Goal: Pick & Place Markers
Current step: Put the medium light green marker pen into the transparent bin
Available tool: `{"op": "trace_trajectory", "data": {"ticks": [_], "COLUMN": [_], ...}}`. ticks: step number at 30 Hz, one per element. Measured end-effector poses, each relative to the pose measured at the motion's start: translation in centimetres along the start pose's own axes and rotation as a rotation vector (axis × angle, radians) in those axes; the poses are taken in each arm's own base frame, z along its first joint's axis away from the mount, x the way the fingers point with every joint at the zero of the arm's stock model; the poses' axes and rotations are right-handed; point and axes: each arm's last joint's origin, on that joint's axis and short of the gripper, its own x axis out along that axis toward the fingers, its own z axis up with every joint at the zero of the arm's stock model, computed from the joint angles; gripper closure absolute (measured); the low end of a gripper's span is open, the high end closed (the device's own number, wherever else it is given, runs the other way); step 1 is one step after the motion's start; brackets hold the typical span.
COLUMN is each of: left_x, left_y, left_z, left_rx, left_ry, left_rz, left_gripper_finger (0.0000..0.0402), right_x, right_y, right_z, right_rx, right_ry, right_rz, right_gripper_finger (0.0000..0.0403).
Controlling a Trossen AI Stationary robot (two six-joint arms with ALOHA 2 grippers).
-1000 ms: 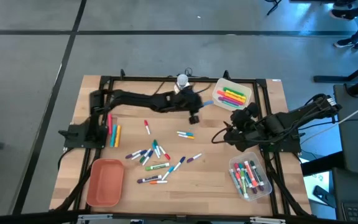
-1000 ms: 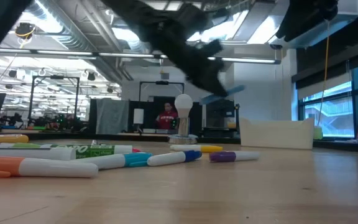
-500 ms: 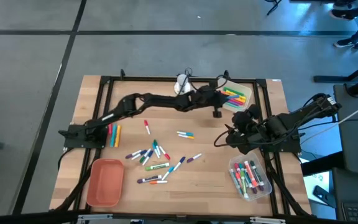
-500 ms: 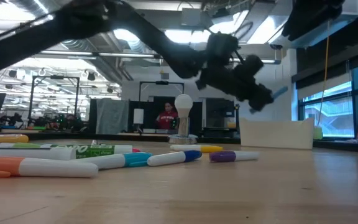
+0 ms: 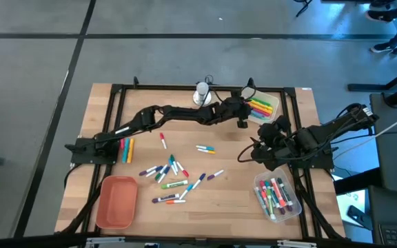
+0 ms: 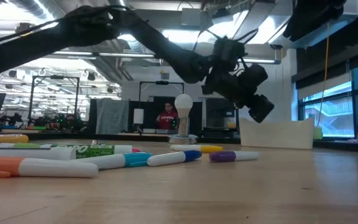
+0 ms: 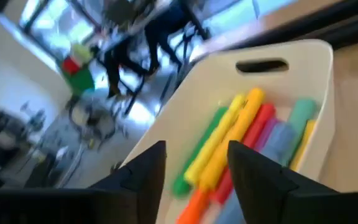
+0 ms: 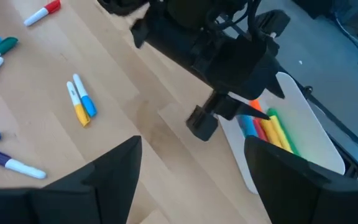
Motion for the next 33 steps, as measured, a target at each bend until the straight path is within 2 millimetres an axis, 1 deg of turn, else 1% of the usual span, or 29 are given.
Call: {"op": "trace_trajectory", "data": {"ticks": [3, 6, 7, 9, 12, 13, 15, 16, 18, 20, 24, 27, 30, 33], "left_x": [-1.7, -3.9, -4.7, -6.0, -8.2, -9.1, -11.0, -12.2, -15.2, -18.6, -25.2, -29.1, -31.7, -33.3], "left_y": [0.1, 0.6, 0.9, 1.3, 1.6, 1.5, 1.2, 1.0, 0.5, -0.3, -1.6, -2.9, -4.7, -6.6], "left_z": [1.9, 3.6, 3.9, 3.9, 2.6, 1.7, 0.4, -0.2, -1.0, -1.8, -2.9, -3.1, -3.8, -4.7], "left_rx": [0.016, 0.017, -0.001, -0.038, -0.065, -0.067, -0.093, -0.104, -0.132, -0.146, -0.193, -0.278, -0.353, -0.395], "left_ry": [0.095, 0.196, 0.235, 0.306, 0.45, 0.5, 0.538, 0.551, 0.552, 0.553, 0.531, 0.474, 0.457, 0.451], "left_rz": [0.015, -0.031, -0.059, -0.108, -0.122, -0.132, -0.147, -0.159, -0.192, -0.256, -0.489, -0.676, -0.749, -0.78], "left_gripper_finger": [0.0224, 0.0223, 0.0223, 0.0225, 0.0238, 0.0244, 0.0258, 0.0265, 0.0278, 0.0289, 0.0302, 0.0306, 0.0305, 0.0304], "right_x": [0.0, 0.1, 0.1, 0.2, 0.3, 0.3, 0.3, 0.3, 0.4, 0.6, 1.2, 1.8, 2.5, 3.4], "right_y": [-0.2, -0.4, -0.5, -0.5, -0.4, -0.3, 0.0, 0.1, 0.3, 0.4, 0.6, 0.8, 1.1, 1.6], "right_z": [-0.1, -0.3, -0.4, -0.5, -0.6, -0.6, -0.6, -0.7, -0.8, -1.0, -1.4, -1.3, -1.0, -0.8], "right_rx": [-0.017, -0.016, -0.016, -0.011, 0.007, 0.016, 0.027, 0.028, 0.027, 0.016, -0.014, -0.022, -0.023, -0.004], "right_ry": [0.008, -0.002, -0.001, -0.002, -0.004, -0.004, -0.006, -0.005, -0.014, -0.024, -0.076, -0.143, -0.196, -0.239], "right_rz": [-0.014, -0.052, -0.06, -0.065, -0.059, -0.051, -0.034, -0.027, -0.015, -0.023, -0.063, -0.098, -0.115, -0.114], "right_gripper_finger": [0.0118, 0.0118, 0.0118, 0.0118, 0.0118, 0.0118, 0.0118, 0.0118, 0.0118, 0.0118, 0.0118, 0.0118, 0.0118, 0.0118]}}
